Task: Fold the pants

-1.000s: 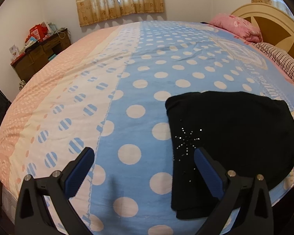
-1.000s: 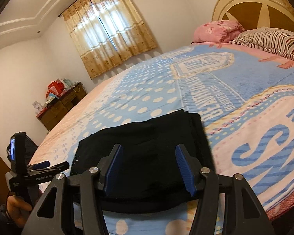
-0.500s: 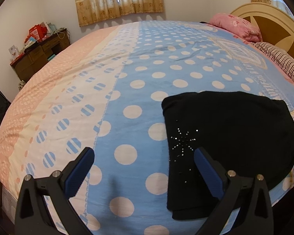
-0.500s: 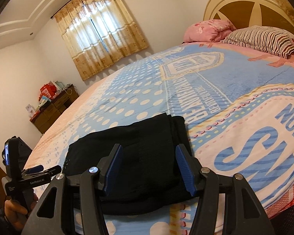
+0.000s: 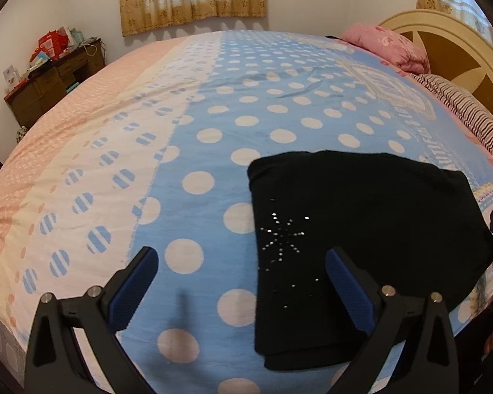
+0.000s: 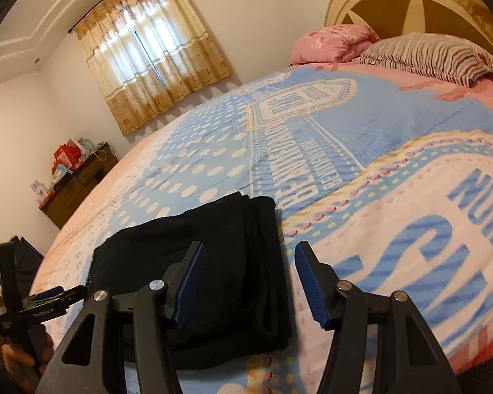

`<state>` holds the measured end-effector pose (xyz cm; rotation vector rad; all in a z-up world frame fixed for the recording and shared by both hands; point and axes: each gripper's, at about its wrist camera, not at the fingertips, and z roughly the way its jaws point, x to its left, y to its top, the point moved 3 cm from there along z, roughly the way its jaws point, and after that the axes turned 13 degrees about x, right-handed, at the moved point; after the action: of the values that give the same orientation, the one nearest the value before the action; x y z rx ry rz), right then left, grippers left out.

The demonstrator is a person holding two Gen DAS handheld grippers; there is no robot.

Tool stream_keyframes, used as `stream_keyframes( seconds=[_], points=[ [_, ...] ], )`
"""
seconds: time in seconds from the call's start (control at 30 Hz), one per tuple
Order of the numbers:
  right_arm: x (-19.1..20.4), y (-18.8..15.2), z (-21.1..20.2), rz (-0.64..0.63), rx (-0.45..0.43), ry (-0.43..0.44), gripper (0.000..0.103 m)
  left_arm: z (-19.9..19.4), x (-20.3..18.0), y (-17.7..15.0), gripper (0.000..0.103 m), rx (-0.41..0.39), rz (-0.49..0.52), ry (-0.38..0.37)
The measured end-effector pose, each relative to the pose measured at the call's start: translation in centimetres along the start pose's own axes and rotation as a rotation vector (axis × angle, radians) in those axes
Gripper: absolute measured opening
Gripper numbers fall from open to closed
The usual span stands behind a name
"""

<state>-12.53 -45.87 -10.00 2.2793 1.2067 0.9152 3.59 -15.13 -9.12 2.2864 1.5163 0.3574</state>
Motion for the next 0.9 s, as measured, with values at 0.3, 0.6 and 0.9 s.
stream_keyframes(
  seconds=[0.3,0.6,0.9],
  points=[
    [0.6,-0.4,3.1,-0.015,0.061,0.019,0.059,1.7,-0.9,0.4,0.103,0.055,-0.033,-0.048],
    [1.7,-0.9,3.7,-0.066,0.072,-0.009,0.059,3.2,-1.3,0.2,0.103,0.093,-0.076,-0.106],
    [1.3,-0.5,4.3,-0.035,0.061,0.011,0.062,3.5,-1.3,0.3,0.103,0.095,-0.09,-0.128]
  ],
)
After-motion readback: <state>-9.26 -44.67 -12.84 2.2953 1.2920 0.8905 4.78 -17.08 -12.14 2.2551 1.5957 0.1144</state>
